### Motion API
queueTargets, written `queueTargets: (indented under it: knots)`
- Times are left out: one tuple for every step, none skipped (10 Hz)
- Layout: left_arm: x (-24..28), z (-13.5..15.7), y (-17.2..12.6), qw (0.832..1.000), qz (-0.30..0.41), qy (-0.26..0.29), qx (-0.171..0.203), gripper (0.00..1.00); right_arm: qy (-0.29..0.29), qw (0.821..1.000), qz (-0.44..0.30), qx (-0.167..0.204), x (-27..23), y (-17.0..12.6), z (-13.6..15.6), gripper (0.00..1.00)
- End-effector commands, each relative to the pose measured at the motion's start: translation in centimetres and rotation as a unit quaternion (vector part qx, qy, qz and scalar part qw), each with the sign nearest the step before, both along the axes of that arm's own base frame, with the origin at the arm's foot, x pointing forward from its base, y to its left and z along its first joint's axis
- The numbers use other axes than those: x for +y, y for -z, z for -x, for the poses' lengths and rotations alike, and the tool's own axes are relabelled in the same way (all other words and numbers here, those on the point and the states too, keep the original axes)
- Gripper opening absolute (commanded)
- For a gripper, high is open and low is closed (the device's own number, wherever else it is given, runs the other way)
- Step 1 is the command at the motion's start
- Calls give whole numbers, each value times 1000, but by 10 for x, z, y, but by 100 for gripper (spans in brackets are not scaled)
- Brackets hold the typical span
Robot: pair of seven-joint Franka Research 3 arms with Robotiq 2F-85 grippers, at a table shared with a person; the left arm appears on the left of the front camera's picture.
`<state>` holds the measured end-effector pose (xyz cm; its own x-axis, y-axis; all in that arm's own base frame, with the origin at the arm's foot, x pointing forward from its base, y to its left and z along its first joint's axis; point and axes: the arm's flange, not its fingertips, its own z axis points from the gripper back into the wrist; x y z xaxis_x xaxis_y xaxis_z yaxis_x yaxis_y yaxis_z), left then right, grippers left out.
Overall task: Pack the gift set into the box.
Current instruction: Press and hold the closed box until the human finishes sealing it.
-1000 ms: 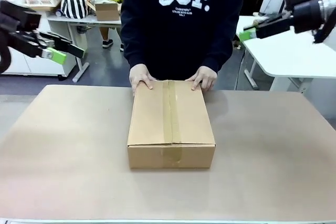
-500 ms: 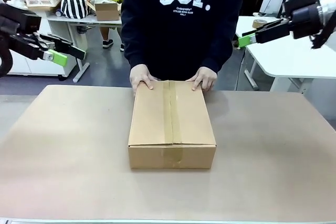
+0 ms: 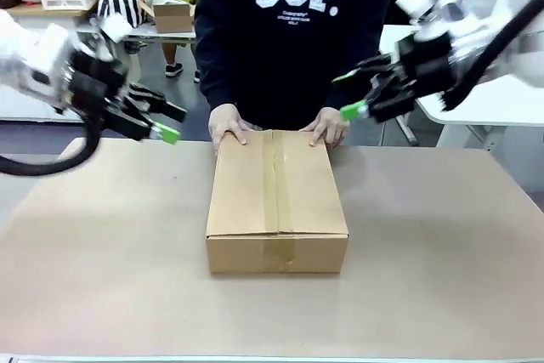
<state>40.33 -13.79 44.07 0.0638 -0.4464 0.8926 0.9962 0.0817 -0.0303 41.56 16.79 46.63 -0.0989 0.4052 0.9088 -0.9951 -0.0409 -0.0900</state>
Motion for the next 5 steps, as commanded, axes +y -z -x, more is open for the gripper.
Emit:
queueTargets:
  knots:
    - [-48,-7,39,999,-7,22,-45,100,-17,999,-11,-50,8,40,-13,100]
    - [-62,-7,56,999,5,25,-27,100,-21,997,-3,-68,14,62,-9,100]
    - [-74,-6,72,999,18,22,-30,100,-11,999,5,-43,17,82,-6,100]
    - [-65,-7,70,996,23,68,45,100,-37,999,11,-35,11,50,-8,100]
    - [-73,5,61,1000,-10,23,-17,100,-37,999,11,-35,11,50,-8,100]
